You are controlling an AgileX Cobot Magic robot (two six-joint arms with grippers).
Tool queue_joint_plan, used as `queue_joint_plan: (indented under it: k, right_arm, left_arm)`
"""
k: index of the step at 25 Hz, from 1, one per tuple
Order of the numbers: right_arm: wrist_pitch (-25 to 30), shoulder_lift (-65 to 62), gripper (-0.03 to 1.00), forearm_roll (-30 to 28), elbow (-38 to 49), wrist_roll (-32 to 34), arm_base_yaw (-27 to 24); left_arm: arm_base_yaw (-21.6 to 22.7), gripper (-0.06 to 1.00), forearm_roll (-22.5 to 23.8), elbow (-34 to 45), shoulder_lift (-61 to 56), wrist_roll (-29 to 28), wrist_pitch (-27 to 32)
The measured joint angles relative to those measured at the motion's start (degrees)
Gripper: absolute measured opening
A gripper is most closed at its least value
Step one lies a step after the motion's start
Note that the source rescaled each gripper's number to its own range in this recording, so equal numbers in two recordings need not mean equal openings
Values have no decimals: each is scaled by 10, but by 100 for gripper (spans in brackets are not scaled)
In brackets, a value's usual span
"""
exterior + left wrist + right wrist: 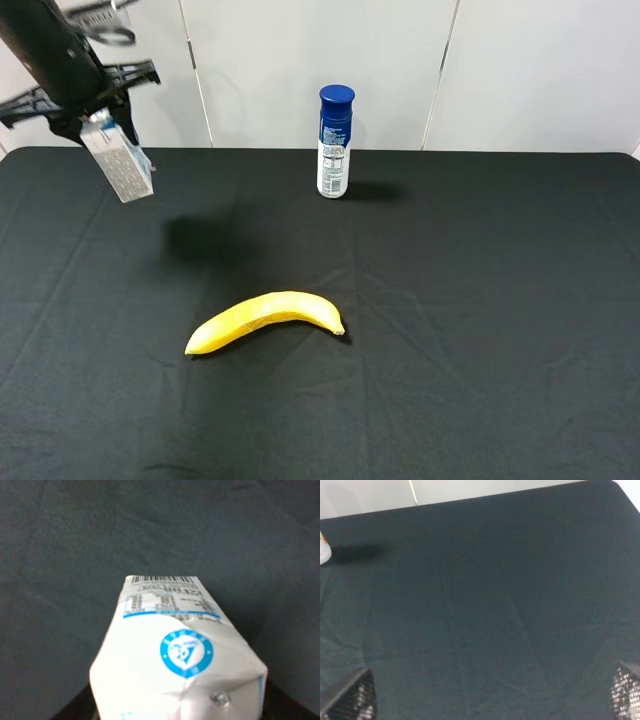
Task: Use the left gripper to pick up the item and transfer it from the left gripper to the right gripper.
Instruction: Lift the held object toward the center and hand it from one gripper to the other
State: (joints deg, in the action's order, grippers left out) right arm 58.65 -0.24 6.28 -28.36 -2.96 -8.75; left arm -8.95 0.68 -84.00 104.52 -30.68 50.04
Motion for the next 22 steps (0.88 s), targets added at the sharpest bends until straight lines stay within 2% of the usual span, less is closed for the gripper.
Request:
queue_joint_plan:
  k: [5, 14, 17, 22]
  right_arm:
    - [0, 0, 100, 0, 0, 0, 0]
    - [0, 0, 100, 0, 0, 0, 0]
    - [0, 0, 100, 0, 0, 0, 0]
    - [0, 0, 100, 0, 0, 0, 0]
  left_arm:
    - [0, 0, -36, 0, -49, 57, 28]
    - [-2, 0, -193, 0, -91, 193, 74]
    - [-24, 0, -248, 0, -91, 247, 91]
    - [-69, 0, -303, 0, -92, 307, 99]
